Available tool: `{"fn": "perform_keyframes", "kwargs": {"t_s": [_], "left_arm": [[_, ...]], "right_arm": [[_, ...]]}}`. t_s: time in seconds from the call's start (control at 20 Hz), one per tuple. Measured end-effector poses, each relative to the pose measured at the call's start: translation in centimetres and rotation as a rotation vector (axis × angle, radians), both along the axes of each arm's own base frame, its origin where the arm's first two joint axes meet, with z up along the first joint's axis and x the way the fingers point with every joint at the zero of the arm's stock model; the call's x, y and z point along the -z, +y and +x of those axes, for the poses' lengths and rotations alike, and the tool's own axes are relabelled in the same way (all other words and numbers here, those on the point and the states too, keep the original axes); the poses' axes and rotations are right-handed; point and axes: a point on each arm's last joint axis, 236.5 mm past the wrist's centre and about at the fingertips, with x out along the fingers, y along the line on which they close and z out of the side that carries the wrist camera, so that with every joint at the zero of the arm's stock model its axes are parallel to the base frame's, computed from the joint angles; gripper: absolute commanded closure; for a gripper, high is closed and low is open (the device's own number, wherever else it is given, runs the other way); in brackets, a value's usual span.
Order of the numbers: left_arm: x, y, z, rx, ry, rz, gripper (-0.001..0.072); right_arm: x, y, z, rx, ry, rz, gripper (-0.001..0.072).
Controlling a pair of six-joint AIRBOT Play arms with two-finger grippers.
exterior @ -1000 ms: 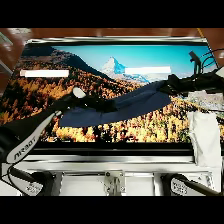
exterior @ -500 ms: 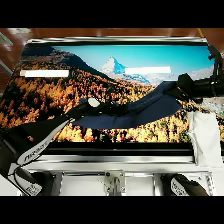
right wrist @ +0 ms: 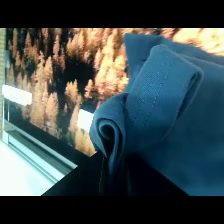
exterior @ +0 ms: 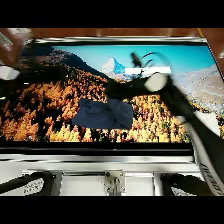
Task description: Fold the shirts.
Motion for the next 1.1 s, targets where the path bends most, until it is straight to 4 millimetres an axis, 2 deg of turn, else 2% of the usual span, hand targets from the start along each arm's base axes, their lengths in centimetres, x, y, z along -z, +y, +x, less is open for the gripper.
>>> {"fn": "perform_keyframes", "kwargs": {"t_s": [0.05,0.1,0.2,0.25,0.35,0.45,0.5,0.55,0.6,0.7,0.8,0.9,1.0,1.1], "left_arm": [[-1.4,2.5,-0.6,-0.037,-0.018,0.013,0.0668],[-2.6,4.8,-1.4,-0.071,-0.032,0.025,0.0668],[-3.8,7.6,-3.0,-0.104,-0.033,0.04,0.0668],[-4.0,8.4,-3.6,-0.11,-0.024,0.046,0.0667],[-4.1,9.5,-4.6,-0.116,-0.011,0.056,0.0668],[-4.1,9.7,-5.2,-0.107,0.0,0.061,0.0668],[-4.1,9.9,-5.4,-0.107,0.003,0.062,0.0668],[-4.0,10.1,-5.5,-0.109,0.006,0.064,0.0667],[-4.0,10.1,-5.6,-0.106,0.009,0.065,0.0667],[-3.9,10.1,-5.8,-0.101,0.014,0.065,0.0667],[-4.0,10.1,-5.9,-0.102,0.013,0.067,0.0668],[-3.9,10.0,-6.0,-0.095,0.016,0.067,0.0667],[-3.9,9.8,-6.0,-0.09,0.016,0.068,0.0668],[-3.9,9.1,-6.0,-0.075,0.016,0.067,0.0667]], "right_arm": [[2.3,2.8,-0.2,0.008,0.026,0.016,0.0184],[4.6,5.4,-0.6,0.019,0.058,0.038,0.0132],[7.9,8.3,-1.6,0.035,0.125,0.064,0.0133],[8.9,8.8,-1.9,0.03,0.144,0.062,0.0133],[9.6,8.0,-2.0,0.006,0.166,0.042,0.0133],[9.2,4.8,-1.2,-0.023,0.159,-0.018,0.0132],[8.8,2.4,-0.8,-0.037,0.153,-0.065,0.0132],[8.7,-0.8,-0.4,-0.051,0.158,-0.136,0.0117],[8.7,-4.6,0.0,-0.044,0.17,-0.214,0.0058],[9.5,-12.1,0.4,-0.003,0.234,-0.36,0.0046],[10.7,-17.3,-0.2,0.054,0.321,-0.423,0.0045],[12.8,-19.6,-1.3,0.097,0.394,-0.427,0.0044],[15.0,-19.4,-2.0,0.12,0.445,-0.378,0.0044],[17.0,-18.2,-2.5,0.109,0.483,-0.311,0.0044]]}}
